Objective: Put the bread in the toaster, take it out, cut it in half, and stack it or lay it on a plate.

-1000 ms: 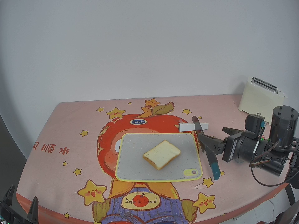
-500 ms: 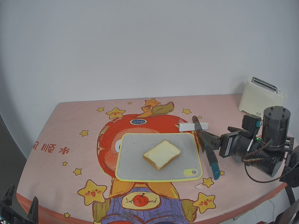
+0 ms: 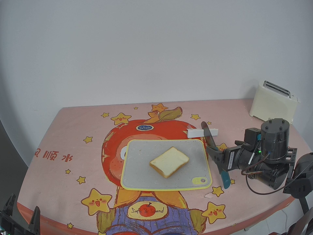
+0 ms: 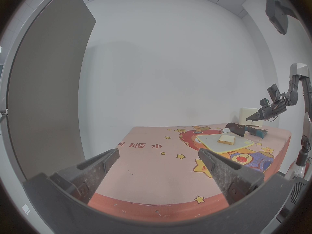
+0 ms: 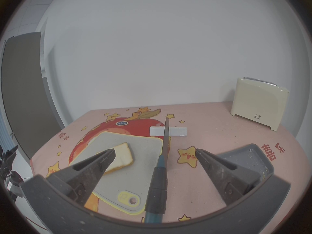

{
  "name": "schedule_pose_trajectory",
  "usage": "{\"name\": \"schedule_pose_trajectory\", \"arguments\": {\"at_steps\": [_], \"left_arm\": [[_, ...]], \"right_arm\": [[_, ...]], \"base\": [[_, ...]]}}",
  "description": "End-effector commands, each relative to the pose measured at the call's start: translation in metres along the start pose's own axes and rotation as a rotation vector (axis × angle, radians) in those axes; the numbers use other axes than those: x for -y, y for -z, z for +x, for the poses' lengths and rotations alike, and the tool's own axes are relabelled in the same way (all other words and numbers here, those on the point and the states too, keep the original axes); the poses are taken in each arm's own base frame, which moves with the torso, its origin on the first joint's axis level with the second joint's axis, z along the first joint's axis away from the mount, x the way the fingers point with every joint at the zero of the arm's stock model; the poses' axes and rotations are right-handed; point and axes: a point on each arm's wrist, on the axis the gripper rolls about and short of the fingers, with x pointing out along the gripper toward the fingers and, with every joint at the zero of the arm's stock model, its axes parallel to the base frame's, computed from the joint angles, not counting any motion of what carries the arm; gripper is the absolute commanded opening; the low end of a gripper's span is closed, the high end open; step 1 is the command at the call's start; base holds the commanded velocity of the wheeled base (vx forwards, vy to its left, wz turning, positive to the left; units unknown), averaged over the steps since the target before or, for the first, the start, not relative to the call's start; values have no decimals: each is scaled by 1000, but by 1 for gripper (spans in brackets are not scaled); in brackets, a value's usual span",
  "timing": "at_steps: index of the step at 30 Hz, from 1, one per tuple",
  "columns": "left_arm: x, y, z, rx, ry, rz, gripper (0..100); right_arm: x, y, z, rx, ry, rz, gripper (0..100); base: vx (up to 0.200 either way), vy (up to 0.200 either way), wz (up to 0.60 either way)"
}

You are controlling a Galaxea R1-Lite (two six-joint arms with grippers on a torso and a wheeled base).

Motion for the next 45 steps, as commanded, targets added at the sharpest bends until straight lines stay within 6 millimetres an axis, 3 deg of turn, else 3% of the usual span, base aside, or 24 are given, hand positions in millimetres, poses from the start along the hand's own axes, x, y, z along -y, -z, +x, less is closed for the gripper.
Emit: {"name": "schedule_pose_trajectory", "arguments": {"at_steps": [1, 12, 45], "left_arm": [[0, 5, 0, -2, 0, -1, 100], [0, 5, 0, 0, 0, 0, 100], [0, 5, 0, 0, -2, 0, 100]], "right_arm": [[0, 12, 10, -51, 18, -19, 100], [-7, 22, 17, -80, 15, -37, 100], [-10, 27, 26, -80, 77, -49, 100]], "base": [[0, 0, 0], [0, 0, 0], [0, 0, 0]]}}
